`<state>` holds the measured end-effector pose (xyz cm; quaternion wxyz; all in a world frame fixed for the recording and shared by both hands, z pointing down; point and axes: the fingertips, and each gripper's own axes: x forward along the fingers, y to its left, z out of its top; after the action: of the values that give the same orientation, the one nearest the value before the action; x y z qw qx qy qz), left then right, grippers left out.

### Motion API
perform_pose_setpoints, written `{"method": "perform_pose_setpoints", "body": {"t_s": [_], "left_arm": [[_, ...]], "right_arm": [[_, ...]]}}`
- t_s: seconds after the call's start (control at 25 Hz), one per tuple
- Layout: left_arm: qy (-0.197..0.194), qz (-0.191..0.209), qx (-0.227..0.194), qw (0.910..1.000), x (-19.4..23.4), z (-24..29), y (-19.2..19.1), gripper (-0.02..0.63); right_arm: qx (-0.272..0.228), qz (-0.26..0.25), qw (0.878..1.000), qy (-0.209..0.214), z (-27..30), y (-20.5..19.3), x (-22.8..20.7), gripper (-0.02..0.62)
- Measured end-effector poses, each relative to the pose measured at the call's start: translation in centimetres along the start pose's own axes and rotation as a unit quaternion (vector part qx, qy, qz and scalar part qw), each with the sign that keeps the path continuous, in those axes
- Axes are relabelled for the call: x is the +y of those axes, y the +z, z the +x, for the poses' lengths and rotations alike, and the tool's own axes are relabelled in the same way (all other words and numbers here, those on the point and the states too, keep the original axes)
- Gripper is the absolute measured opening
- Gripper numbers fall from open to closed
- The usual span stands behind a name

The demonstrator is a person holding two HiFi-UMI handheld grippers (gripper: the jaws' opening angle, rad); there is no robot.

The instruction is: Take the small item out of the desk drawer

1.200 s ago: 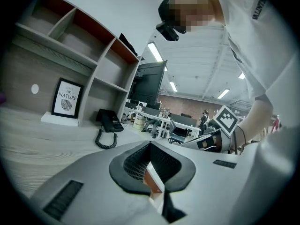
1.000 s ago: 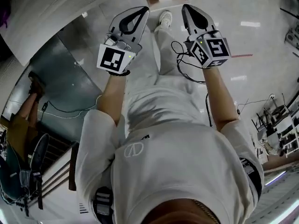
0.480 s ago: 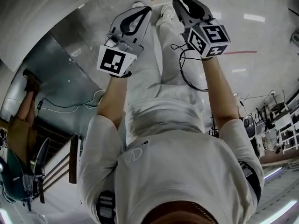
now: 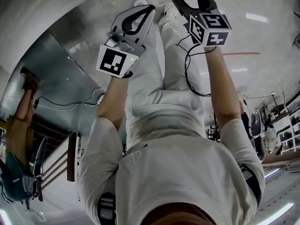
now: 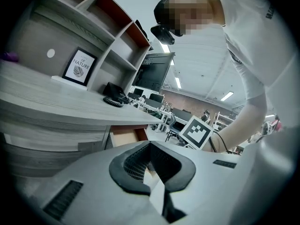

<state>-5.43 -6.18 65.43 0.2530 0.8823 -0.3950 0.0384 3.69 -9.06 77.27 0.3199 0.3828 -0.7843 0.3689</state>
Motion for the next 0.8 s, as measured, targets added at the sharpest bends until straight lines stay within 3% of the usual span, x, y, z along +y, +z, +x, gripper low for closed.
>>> {"method": "perform_pose_setpoints", "body": {"t_s": [0.08, 0.16, 0.8], "left_arm": [[0.004, -0.004, -0.005, 1.0000, 0.2, 0.0, 0.2, -0.001], [0.007, -0.006, -0.008, 0.9999, 0.2, 0.0, 0.4, -0.002], [0.010, -0.013, -0.008, 0.9998, 0.5, 0.3, -0.5, -0.002]], "right_arm": [[0.016, 0.003, 1.000, -0.012, 0.6, -0.4, -0.5, 0.298], [0.035, 0.007, 0.999, -0.024, 1.0, -1.1, -1.1, 0.408], [0.064, 0.018, 0.997, -0.032, 3.2, -1.8, -2.2, 0.408]]}}
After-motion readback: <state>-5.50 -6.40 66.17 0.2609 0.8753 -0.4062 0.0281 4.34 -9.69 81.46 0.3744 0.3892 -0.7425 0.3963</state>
